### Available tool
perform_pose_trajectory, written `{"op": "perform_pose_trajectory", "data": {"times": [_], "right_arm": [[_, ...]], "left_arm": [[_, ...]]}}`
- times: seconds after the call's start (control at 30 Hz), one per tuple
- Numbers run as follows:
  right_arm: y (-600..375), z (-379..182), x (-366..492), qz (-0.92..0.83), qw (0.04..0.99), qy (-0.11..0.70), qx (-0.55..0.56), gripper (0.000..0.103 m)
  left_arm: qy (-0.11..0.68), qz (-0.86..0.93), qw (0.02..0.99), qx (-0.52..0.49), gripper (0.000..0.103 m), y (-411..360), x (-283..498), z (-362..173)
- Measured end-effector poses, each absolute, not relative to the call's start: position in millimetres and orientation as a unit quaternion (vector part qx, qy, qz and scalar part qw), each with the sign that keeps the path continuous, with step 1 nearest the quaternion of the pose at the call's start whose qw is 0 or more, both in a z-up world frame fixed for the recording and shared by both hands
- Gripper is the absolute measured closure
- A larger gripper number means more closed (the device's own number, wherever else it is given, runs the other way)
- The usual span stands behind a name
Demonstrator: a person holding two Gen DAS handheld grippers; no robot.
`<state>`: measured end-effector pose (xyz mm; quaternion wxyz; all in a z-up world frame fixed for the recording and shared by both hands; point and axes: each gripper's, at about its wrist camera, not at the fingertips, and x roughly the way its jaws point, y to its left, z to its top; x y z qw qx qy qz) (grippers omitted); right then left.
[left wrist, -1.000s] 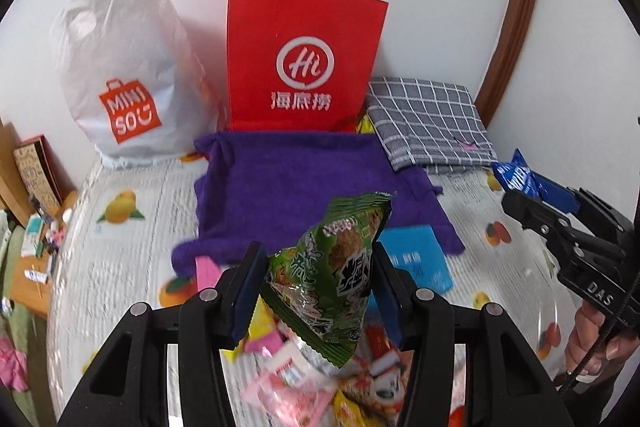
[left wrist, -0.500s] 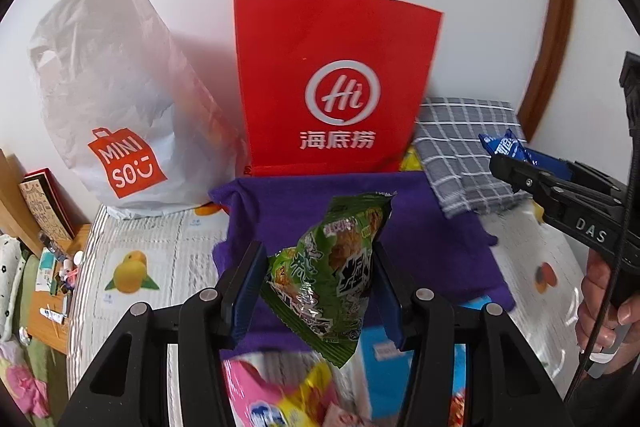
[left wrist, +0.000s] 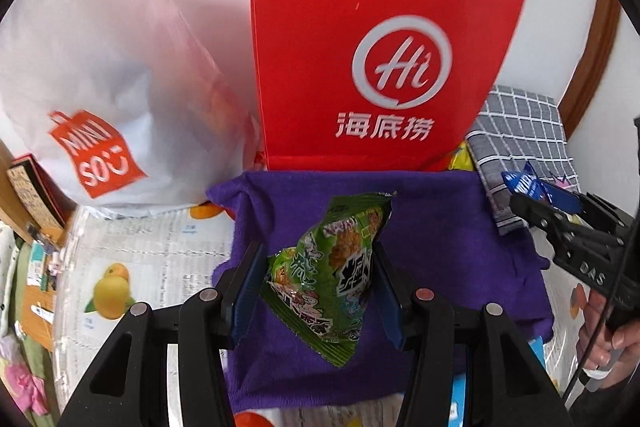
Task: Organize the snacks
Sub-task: 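Lift the green pack with the left gripper while the right gripper grasps and lifts the blue cookie packet, then lower both packets onto the purple towel and open both grippers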
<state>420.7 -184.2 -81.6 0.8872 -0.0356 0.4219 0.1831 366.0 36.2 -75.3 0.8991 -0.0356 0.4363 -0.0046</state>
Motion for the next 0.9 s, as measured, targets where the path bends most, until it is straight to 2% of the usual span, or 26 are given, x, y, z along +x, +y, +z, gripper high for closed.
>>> {"op": "perform_pose_trajectory", "data": {"times": [0.23,0.43,0.9], "right_arm": [[-177.7,-112.1,425.8,0.2,0.866,0.454,-0.065,0.051],[-177.8,-137.7,437.2,0.219,0.84,0.496,-0.03,0.051],[-173.1,-159.7,442.5,0.207,0.825,0.524,-0.033,0.048]], "left_arm": [[0.473,0.006,0.88,-0.043,0.054,37.9,397.1,-103.1],[0.497,0.008,0.865,-0.059,0.054,43.0,411.9,-123.1],[0.514,0.01,0.855,-0.066,0.054,45.0,420.1,-144.3]]}}
